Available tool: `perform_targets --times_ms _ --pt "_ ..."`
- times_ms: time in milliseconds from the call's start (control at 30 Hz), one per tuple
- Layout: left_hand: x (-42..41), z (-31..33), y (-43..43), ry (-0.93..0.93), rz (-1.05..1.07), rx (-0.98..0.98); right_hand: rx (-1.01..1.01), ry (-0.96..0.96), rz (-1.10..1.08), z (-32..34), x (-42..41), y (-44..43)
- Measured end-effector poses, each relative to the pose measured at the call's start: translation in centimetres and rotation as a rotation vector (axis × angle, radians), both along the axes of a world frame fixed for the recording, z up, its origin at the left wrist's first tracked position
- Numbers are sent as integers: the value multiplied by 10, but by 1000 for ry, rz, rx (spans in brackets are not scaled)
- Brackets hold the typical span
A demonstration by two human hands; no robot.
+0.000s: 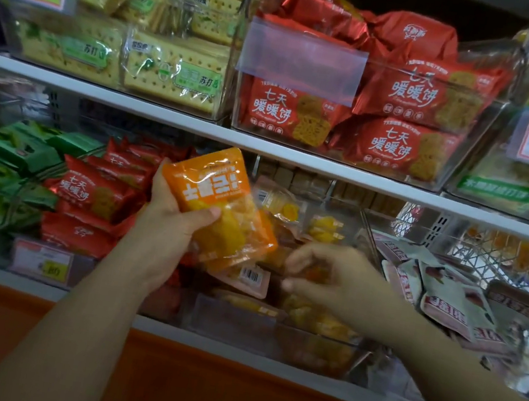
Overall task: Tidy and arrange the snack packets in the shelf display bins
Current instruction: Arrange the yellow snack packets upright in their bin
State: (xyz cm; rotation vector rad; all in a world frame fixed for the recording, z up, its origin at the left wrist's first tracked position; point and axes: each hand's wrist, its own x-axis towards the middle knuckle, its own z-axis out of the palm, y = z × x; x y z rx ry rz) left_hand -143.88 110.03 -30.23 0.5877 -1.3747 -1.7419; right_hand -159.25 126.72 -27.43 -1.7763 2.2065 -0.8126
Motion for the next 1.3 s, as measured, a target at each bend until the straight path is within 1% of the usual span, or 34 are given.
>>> perform_targets --times_ms 67,167,233,333,500,567,700,767,833,867,900,967,1033,1067,1100,1133,1200,1233,1300 --pt "10 -3 -5 -11 2 -16 96 171 51 -12 5 -3" --pt "21 -5 -6 -25 4 -53 97 419 80 -26 13 -17" --pt "27 -6 -5 -16 -2 -74 130 550 75 -27 15 -28" --pt "36 -5 -3 -14 -24 -122 230 609 52 -22 15 -39" --pt "32 -7 3 -12 -100 -153 299 728 34 -20 9 -58" --pt "26 -10 6 -16 -126 -159 273 760 27 -22 4 -62" --pt "14 -18 13 -79 -201 -197 252 644 32 -23 -8 -66" --pt "9 -20 17 -181 -230 -257 203 623 56 -25 -16 -69" --pt "6 -22 20 -287 -249 -353 146 494 93 -24 -23 -72" --pt "4 -24 22 -346 -246 -431 168 430 107 -23 -26 -74" --pt "3 -24 24 -422 -229 -535 227 408 124 -21 -26 -76" --pt "-1 -28 30 -624 -155 -806 325 355 160 -18 -29 -82" --pt "-5 -33 37 -822 -33 -1137 348 210 169 -15 -33 -83" --pt "-6 -34 39 -893 30 -1273 345 120 161 -12 -34 -79" --pt "-6 -34 40 -943 77 -1354 328 39 152 -9 -35 -74" --pt "-5 -32 38 -979 104 -1385 293 -23 140 -5 -36 -68" --pt "2 -26 31 -1018 96 -1364 207 -104 143 4 -35 -53" --pt "7 -21 27 -1025 75 -1323 189 -115 158 7 -32 -45" --pt "17 -14 22 -983 54 -1242 240 -75 201 6 -24 -32"
